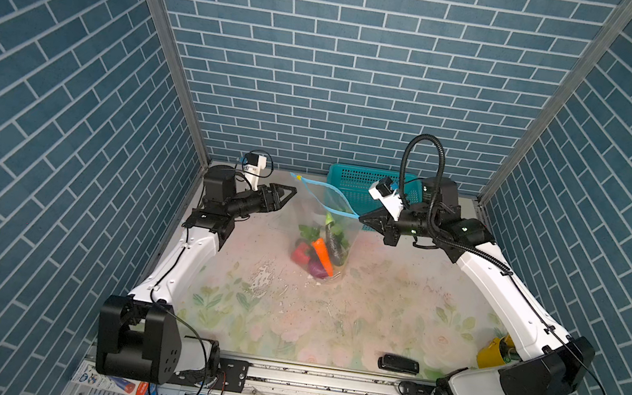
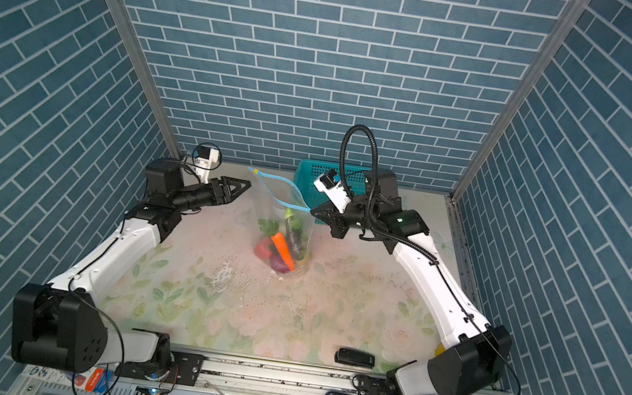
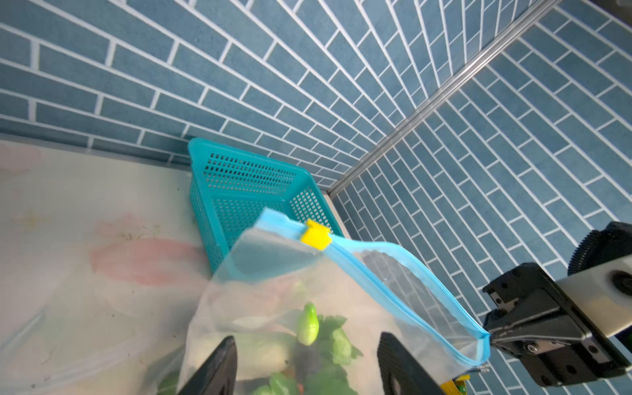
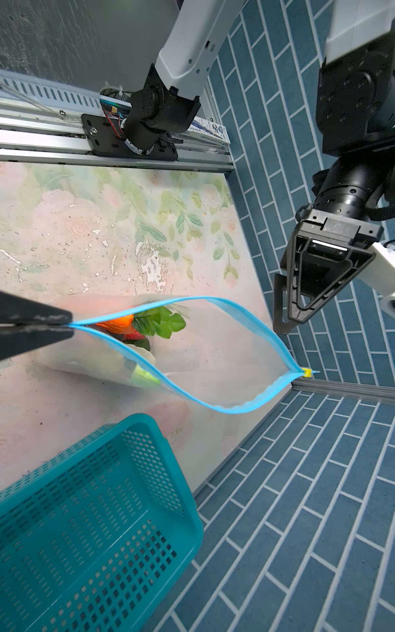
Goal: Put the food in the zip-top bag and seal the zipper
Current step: 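Close the right gripper on the bag corner and lift it upward, then pull the bag mouth taut between both grippers, spreading them apart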
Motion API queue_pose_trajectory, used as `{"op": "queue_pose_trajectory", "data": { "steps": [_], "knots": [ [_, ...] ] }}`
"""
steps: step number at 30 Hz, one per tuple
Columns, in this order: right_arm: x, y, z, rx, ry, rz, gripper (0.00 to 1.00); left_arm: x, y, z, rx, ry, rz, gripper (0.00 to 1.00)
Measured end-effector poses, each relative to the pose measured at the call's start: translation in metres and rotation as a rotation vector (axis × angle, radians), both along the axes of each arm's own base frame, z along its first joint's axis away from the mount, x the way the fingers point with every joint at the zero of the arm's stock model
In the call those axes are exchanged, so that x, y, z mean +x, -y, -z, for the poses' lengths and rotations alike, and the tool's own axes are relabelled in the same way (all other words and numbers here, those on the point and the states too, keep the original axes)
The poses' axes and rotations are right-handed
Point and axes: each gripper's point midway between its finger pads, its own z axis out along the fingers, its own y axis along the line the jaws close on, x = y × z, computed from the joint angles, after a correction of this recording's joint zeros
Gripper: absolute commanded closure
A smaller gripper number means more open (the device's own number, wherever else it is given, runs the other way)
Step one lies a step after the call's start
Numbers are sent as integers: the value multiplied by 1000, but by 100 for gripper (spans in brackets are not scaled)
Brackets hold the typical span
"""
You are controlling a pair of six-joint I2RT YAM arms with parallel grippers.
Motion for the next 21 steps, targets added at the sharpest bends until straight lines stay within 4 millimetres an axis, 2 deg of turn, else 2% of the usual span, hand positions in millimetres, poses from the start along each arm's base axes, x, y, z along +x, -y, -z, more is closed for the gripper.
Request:
{"op": "queue_pose_trajectory", "data": {
  "steps": [5, 8, 15, 21],
  "knots": [
    [5, 10, 1, 12, -11, -8, 100, 13, -2, -9, 34, 157, 24, 35],
    [6, 14, -2, 30, -9, -22, 100, 16, -5, -5, 52, 234, 64, 36],
    [3, 15, -8, 69, -1, -70, 100, 36, -11, 7, 39, 313, 162, 36],
    [5, 15, -5, 78, -14, -84, 100, 30, 0, 1, 36, 393, 288, 32]
  ]
}}
